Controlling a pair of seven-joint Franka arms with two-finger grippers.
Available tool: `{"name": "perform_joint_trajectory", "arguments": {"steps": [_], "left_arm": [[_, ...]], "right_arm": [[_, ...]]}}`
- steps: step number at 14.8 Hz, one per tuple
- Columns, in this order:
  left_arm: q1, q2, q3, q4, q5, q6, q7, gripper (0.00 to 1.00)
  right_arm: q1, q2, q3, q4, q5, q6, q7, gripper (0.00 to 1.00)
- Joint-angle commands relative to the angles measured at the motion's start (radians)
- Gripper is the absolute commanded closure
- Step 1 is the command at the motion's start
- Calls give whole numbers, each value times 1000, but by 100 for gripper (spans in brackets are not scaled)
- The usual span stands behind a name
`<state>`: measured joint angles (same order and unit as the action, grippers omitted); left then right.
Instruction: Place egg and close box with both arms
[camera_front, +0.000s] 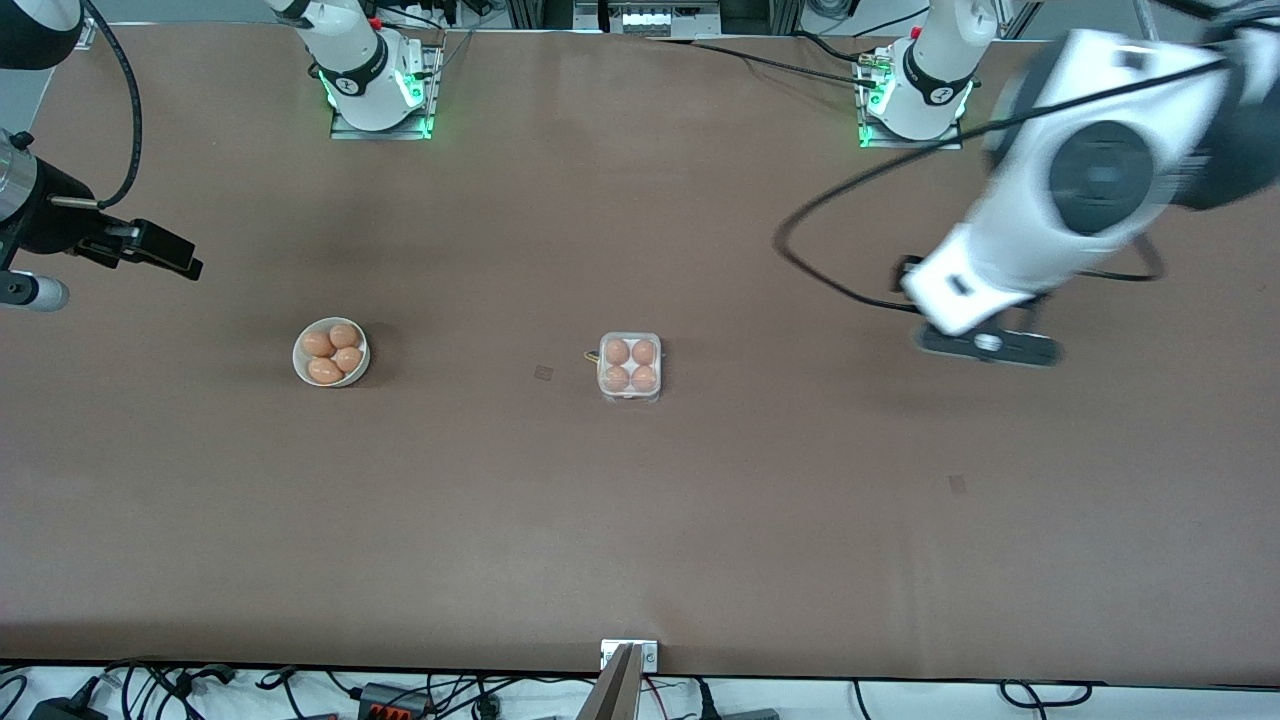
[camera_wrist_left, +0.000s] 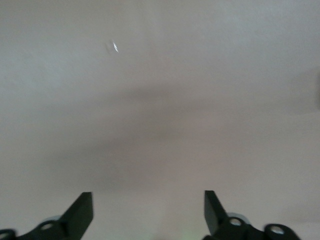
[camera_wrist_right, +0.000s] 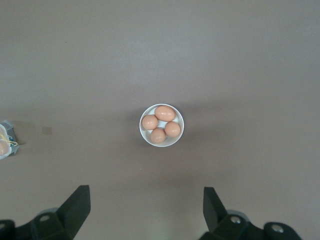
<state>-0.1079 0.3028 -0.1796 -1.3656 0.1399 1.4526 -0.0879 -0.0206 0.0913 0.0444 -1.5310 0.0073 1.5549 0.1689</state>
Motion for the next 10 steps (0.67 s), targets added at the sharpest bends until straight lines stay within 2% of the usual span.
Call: {"name": "perform_joint_trajectory", "arguments": {"steps": [1,3,5,6,8,10], "left_arm": [[71,-2,-18,75,3,-63,129,0],[88,-11,-15,127,3,-138,128,0],[114,-49,-11,122,-17,-136,122,0],[126,-79,-6,102,-83,-124,119,0],[134,-177,32,-34,-144,-86,108,0],[131,-244,45,-146,-151,-7,71,0]], "right_arm": [[1,-19,-9,-9,-10,-6,-3,0],[-15,-33,-12,-27,-10,-9,-15,0],[-16,-36,-11,-29,-10,-10,-17,0],[-16,-38,-11,-29,-10,-10,-17,0],[-16,-33,-11,-21,-9,-10,-8,0],[-19,-28,-12,-15,-9,-6,-3,0]]}}
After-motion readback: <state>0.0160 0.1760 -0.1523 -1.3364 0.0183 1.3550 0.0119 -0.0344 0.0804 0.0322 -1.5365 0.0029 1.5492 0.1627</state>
